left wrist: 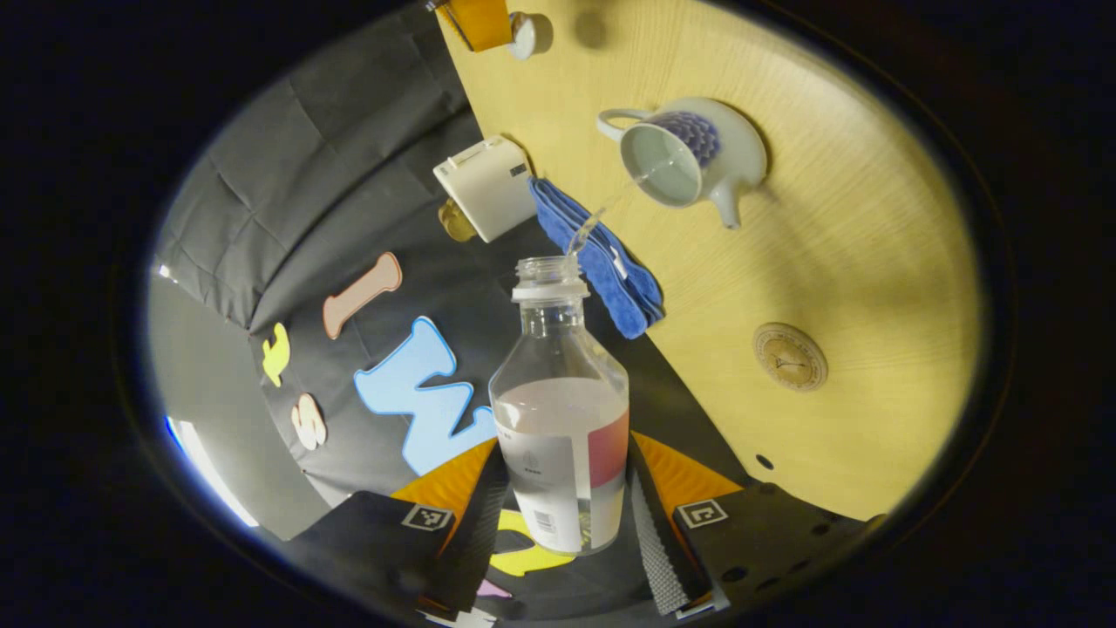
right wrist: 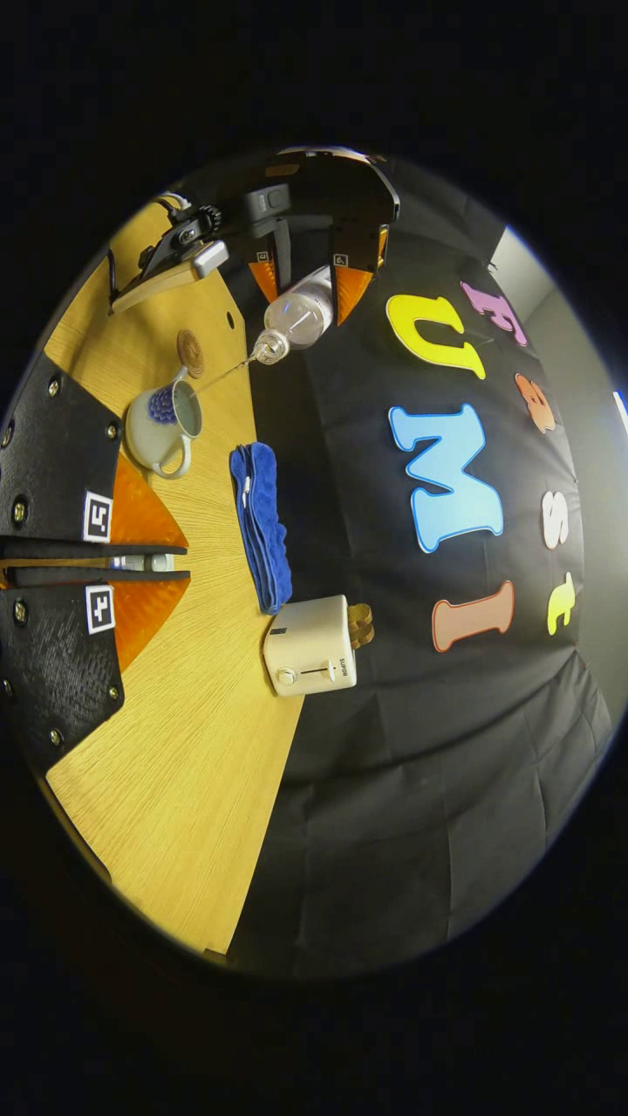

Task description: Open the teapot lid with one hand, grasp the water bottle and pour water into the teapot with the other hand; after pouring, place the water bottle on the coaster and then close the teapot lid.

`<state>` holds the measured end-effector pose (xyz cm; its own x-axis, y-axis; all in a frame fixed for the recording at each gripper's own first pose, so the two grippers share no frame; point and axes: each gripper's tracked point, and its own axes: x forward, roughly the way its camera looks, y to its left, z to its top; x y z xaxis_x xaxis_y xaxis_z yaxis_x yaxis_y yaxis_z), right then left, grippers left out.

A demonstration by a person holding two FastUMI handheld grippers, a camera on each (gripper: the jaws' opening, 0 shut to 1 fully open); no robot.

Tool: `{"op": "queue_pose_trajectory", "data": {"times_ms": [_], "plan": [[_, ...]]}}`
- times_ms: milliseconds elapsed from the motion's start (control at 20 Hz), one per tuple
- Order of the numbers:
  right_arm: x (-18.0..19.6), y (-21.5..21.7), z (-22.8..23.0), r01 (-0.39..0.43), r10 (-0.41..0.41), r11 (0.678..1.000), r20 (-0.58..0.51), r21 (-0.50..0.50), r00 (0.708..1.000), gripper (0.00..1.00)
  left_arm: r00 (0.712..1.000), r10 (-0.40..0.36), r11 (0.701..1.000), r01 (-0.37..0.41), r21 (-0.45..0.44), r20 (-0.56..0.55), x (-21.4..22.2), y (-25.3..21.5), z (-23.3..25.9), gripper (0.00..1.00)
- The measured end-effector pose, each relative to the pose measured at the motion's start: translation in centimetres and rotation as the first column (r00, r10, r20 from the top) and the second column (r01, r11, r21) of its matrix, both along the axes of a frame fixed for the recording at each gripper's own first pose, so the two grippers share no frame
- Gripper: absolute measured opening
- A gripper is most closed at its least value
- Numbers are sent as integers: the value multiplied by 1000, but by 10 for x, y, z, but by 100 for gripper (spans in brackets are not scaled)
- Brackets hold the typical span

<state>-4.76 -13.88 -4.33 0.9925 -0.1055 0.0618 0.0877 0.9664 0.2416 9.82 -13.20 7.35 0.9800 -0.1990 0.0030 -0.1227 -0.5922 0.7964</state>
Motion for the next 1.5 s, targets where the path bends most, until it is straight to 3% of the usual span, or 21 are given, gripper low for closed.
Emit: {"op": "queue_pose_trajectory", "data": {"times_ms": [850, 1050, 1150, 1350, 1500], "plan": [[-5, -1, 1, -14, 14, 1000, 19, -1, 1000, 4, 999, -32, 988, 26, 149, 40, -2, -20, -2, 83], [-5, -1, 1, -17, 17, 1000, 16, 0, 1000, 4, 998, -48, 991, 43, 130, 36, -1, -23, -3, 83], [-5, -1, 0, -17, 17, 1000, 14, -4, 1000, 4, 999, -40, 996, 40, 75, 10, 1, -20, -9, 84], [-5, 1, 1, -21, 21, 1000, 15, -17, 1000, 4, 995, -32, 991, 20, -131, -92, 6, -10, -37, 85], [-5, 2, 0, -19, 20, 999, 8, -39, 1000, 4, 980, -29, 930, -45, -364, -196, 7, 4, -63, 85]]}}
